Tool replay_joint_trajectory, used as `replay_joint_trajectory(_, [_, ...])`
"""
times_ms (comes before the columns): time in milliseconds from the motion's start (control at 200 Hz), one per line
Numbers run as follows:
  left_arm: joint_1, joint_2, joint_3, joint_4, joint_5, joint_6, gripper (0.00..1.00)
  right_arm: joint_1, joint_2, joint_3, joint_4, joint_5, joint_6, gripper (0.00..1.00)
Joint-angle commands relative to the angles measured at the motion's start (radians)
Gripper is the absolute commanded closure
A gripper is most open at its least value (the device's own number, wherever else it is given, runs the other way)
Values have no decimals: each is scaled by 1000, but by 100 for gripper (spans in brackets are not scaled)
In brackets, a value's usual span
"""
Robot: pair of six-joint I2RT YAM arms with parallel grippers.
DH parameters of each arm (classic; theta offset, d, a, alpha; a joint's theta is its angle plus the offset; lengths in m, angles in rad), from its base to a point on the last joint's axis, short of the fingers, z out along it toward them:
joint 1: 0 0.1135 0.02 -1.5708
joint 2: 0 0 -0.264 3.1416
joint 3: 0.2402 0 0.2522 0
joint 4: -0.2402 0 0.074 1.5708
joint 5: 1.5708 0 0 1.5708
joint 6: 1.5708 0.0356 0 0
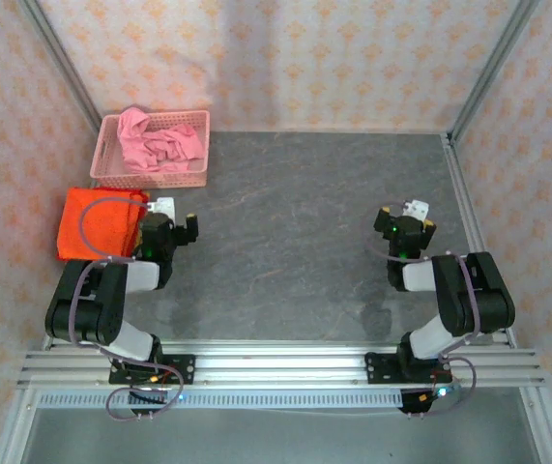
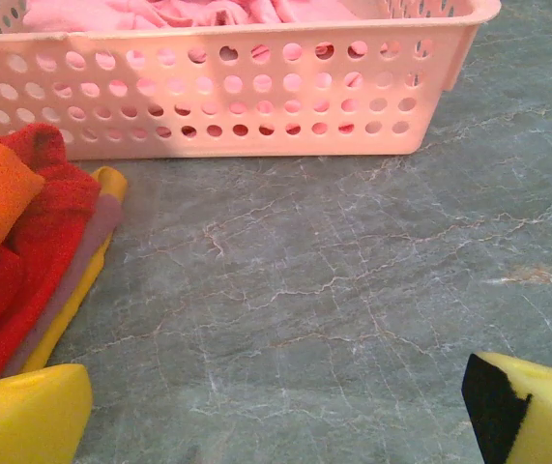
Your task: Fold and stack the t-shirts
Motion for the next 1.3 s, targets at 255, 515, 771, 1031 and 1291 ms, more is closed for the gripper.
replay_joint_trajectory(255, [-6,-7,17,24,-15,-7,0,-5,3,8,19,-6,7,1])
replay_joint_trajectory(515, [-6,-7,17,24,-16,-8,0,-5,4,8,19,-4,7,1])
replay_joint_trajectory(771, [-5,-19,19,9,-20,-8,0,-5,0,1,30,-16,2,1])
replay_joint_trajectory(1031, [-35,-222,109,-290,3,16,0,17,-160,-18,-65,-47,-43,1])
replay_joint_trajectory(1291, [-43,-272,425,-608,-72,-24,0,170,-269,75,-261,-46,-170,1])
